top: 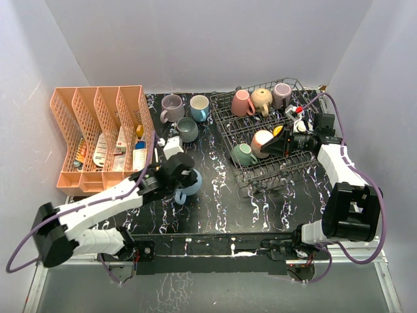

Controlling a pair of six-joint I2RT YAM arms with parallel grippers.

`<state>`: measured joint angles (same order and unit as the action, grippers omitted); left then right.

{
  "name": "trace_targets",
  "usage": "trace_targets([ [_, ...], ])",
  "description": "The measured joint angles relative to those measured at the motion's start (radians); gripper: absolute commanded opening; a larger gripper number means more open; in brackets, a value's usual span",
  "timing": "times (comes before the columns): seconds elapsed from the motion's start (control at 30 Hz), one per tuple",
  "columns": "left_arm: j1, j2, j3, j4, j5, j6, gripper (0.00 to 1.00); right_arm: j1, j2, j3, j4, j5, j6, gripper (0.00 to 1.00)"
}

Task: Load the cups into the dish rack
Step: Pick up the cup at the center of the board, then turn the cup upside down in the dish rack.

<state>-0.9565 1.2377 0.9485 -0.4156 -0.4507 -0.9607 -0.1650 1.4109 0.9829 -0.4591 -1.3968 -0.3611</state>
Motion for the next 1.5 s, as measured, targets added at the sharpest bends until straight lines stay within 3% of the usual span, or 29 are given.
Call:
trace_targets([
  [0.17,0.013,-0.197,-0.135,0.164,0.049,0.016,0.0,0.0,-0.024,-0.018,0.015,-0.043,-0.008,0.24],
  [0.37,0.022,-0.293,-0.251,0.409,0.11,0.03,0.0,0.003,-0.042,-0.018,0.013,-0.082,-0.036,0.25],
  [0.6,0.06,-0.298,-0.288,0.607,0.183,0.029,0.0,0.043,-0.043,0.028,-0.06,-0.078,-0.094,0.3],
  [0.87,0.203,-0.212,-0.317,0.929,0.288,-0.072,0.0,0.105,-0.047,0.126,-0.092,-0.059,-0.064,0.35],
  [0.97,0.239,-0.158,-0.316,1.025,0.317,-0.115,0.0,0.137,-0.06,0.124,-0.023,-0.048,0.063,0.38],
  [1.1,0.262,-0.077,-0.293,1.128,0.338,-0.17,0.0,0.189,-0.095,0.085,0.194,-0.026,0.327,0.47],
  [1.23,0.27,0.007,-0.236,1.226,0.359,-0.213,0.0,0.23,-0.112,0.029,0.472,0.002,0.653,0.49],
  [1.4,0.274,0.101,-0.137,1.353,0.394,-0.265,0.0,0.244,-0.08,0.018,0.691,0.022,0.941,0.51],
  [1.5,0.274,0.134,-0.099,1.414,0.408,-0.29,0.0,0.254,-0.075,0.014,0.756,0.034,1.039,0.61],
])
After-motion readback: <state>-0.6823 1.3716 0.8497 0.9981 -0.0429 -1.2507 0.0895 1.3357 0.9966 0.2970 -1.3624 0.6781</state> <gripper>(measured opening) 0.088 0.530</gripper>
